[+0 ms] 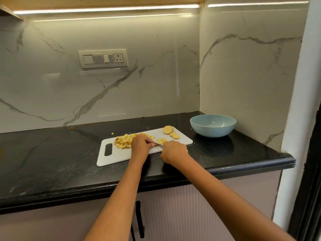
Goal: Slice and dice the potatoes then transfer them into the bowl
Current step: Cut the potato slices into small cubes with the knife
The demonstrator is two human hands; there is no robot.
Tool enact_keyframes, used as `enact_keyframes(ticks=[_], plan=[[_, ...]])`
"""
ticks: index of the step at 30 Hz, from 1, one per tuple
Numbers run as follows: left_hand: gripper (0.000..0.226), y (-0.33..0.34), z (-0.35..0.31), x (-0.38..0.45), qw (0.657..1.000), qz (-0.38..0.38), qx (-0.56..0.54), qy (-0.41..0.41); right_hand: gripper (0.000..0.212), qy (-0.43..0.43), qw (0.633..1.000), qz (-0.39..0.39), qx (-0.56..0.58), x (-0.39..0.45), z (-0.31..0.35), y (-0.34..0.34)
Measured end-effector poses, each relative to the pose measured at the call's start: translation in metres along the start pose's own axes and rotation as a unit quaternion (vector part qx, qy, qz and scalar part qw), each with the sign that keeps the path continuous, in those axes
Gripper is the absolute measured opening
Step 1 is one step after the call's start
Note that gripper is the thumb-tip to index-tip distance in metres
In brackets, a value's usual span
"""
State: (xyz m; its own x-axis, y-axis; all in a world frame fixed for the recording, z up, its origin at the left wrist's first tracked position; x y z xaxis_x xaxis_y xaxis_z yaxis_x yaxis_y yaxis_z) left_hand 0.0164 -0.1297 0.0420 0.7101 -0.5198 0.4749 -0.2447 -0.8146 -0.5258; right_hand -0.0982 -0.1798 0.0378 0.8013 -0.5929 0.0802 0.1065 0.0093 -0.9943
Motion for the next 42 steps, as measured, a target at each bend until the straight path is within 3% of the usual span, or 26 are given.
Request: enact_keyframes(ticks=[14, 21, 29, 35, 38, 42], plan=[[0.006, -0.002, -0.001, -0.004, 1.0, -0.023, -0.015, 0.009, 0.027, -0.03, 0.993, -0.07, -0.091, 0.006, 0.008, 0.0], [0.008, -0.002, 0.0, -0.001, 0.999, -0.035, 0.01, 0.014, 0.024, 0.009, 0.983, -0.185, 0.015, 0.004, -0.019, -0.012], [0.038, 0.004, -0.003, 0.01, 0.996, -0.057, 0.056, 0.034, 0.03, 0.01, 0.979, -0.198, 0.052, 0.023, -0.027, -0.013], [0.017, -0.043, 0.016, 0.016, 0.983, -0.18, -0.037, -0.009, 0.036, -0.059, 0.982, -0.177, 0.023, 0.023, -0.018, -0.01], [0.014, -0.052, 0.027, 0.02, 0.971, -0.201, -0.12, -0.058, 0.036, -0.08, 0.979, -0.183, 0.031, 0.024, -0.014, -0.011], [0.015, -0.051, 0.038, 0.025, 0.964, -0.205, -0.139, -0.093, 0.037, -0.08, 0.979, -0.181, 0.042, 0.027, -0.016, -0.009]])
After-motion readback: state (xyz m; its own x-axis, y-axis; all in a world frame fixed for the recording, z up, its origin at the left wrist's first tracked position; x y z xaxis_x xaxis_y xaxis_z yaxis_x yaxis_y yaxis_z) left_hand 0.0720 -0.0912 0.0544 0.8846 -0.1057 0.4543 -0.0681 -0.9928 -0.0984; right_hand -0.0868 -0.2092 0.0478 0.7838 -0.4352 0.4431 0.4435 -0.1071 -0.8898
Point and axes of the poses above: each hand's wrist, its own x-axis towards the middle knuckle, its own y-axis out of the palm, z = x × y, the point moved 9 cm from there along x, towards the middle knuckle, and after that the axes turned 5 degrees about -x, right-handed, at the moved point
